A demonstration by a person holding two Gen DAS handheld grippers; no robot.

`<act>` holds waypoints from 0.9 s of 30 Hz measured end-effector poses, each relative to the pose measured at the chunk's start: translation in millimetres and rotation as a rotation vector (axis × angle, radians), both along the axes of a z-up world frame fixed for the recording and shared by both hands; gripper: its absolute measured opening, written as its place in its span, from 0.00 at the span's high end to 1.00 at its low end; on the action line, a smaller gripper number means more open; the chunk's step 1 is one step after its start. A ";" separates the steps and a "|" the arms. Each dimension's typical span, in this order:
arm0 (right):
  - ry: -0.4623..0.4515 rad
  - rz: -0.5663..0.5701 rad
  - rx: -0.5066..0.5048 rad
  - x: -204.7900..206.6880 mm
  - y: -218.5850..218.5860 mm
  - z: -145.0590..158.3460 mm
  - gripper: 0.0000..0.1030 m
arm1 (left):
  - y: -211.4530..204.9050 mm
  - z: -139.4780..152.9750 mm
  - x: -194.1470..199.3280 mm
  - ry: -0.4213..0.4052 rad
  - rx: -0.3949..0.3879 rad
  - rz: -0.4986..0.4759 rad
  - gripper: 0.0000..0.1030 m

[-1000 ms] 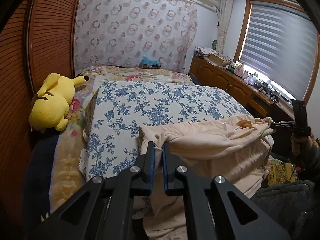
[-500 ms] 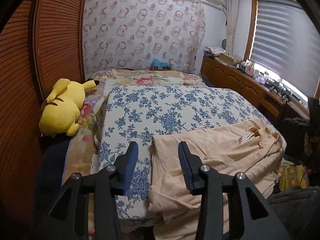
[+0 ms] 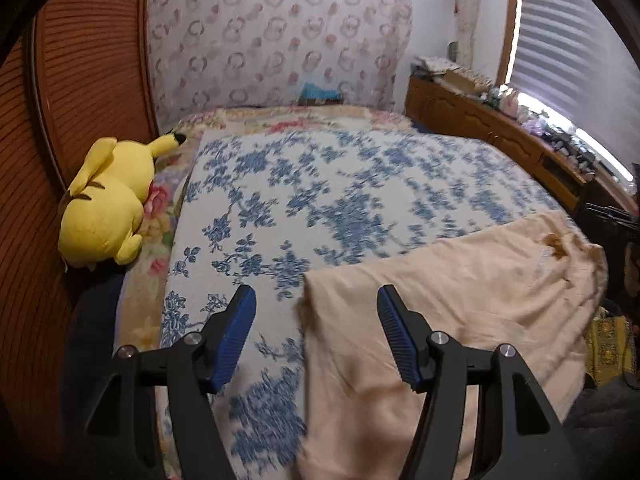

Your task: Fold small clothes

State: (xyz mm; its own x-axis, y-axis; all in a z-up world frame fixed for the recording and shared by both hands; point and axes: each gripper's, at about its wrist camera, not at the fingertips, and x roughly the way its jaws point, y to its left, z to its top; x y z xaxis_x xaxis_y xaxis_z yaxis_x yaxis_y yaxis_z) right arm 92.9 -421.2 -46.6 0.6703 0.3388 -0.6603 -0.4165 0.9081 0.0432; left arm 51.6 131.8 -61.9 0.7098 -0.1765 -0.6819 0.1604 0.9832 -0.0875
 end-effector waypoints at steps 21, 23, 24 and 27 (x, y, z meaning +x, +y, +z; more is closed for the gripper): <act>0.149 -0.047 -0.040 66.0 4.8 -55.3 0.47 | -0.7 -39.8 39.3 0.078 0.004 0.011 0.38; 0.140 -0.045 -0.039 65.6 5.6 -56.0 0.45 | -1.1 -40.5 39.7 0.075 0.004 0.010 0.37; 0.140 -0.046 -0.037 65.2 5.6 -56.5 0.45 | -1.5 -40.5 39.5 0.074 0.006 0.010 0.37; 0.133 -0.042 -0.048 63.5 7.7 -57.1 0.43 | -1.4 -40.3 40.2 0.074 0.010 0.009 0.36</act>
